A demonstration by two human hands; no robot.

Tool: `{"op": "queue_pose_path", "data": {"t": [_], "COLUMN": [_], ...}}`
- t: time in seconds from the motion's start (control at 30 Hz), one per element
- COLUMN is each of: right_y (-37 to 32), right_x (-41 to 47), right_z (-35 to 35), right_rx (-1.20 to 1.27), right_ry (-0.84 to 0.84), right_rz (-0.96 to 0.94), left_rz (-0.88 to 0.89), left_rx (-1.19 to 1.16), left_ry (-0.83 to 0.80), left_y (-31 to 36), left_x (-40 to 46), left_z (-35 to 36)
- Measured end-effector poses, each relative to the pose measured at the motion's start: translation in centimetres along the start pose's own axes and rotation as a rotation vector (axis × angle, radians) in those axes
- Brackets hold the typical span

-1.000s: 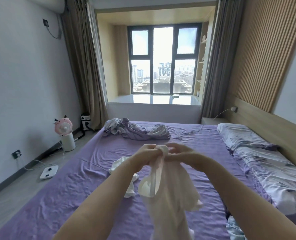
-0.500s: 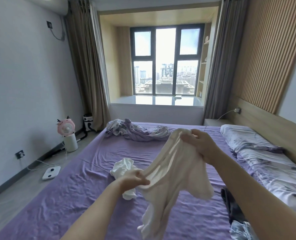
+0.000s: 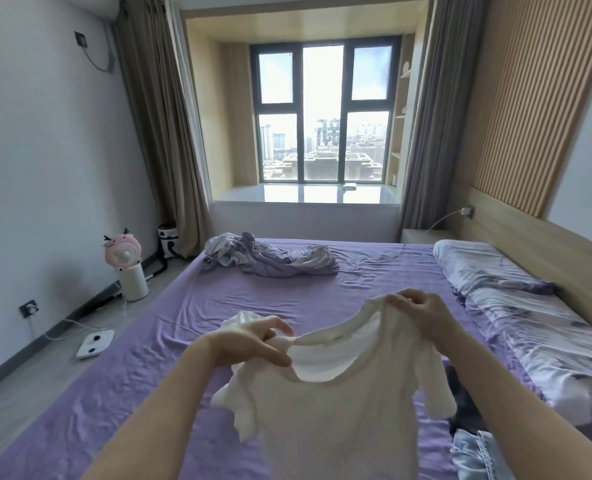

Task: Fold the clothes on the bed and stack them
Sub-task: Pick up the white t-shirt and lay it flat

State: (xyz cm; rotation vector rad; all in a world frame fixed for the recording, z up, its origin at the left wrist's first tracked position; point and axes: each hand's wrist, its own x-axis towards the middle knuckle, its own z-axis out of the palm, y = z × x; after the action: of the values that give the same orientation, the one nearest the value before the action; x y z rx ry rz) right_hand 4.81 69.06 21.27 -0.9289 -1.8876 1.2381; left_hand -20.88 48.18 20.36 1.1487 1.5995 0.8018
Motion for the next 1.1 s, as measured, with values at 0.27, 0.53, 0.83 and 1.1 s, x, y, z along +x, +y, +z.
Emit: {"op": "queue_pose_path", "data": {"t": [0.27,0.53,0.83,1.1], "right_y": [1.5,1.9,-0.2,13.2], "right_x": [-2.2,-5.5,-0.7,6.9], "right_z": [-1.3,0.1,1.1,10.5], "right_rx": [-0.173,-0.062,0.260,-0.175], "right_ry": [0.007,-0.099,-0.174,-0.249], "right_rz": [-0.063,-0.035,0.108,0.420], "left_rz": [0.163,0.210,0.289,0.059], "left_rx": [0.503,0.552,0.345,0.371], "left_ry": [0.519,0.732,0.684,0.434], "left_y": [-0.8,-0.5,2.2,-12.4], "left_x": [0.8,-1.5,0.4,16.4], "left_z": [1.7,4.2,-3.4,-6.0]}}
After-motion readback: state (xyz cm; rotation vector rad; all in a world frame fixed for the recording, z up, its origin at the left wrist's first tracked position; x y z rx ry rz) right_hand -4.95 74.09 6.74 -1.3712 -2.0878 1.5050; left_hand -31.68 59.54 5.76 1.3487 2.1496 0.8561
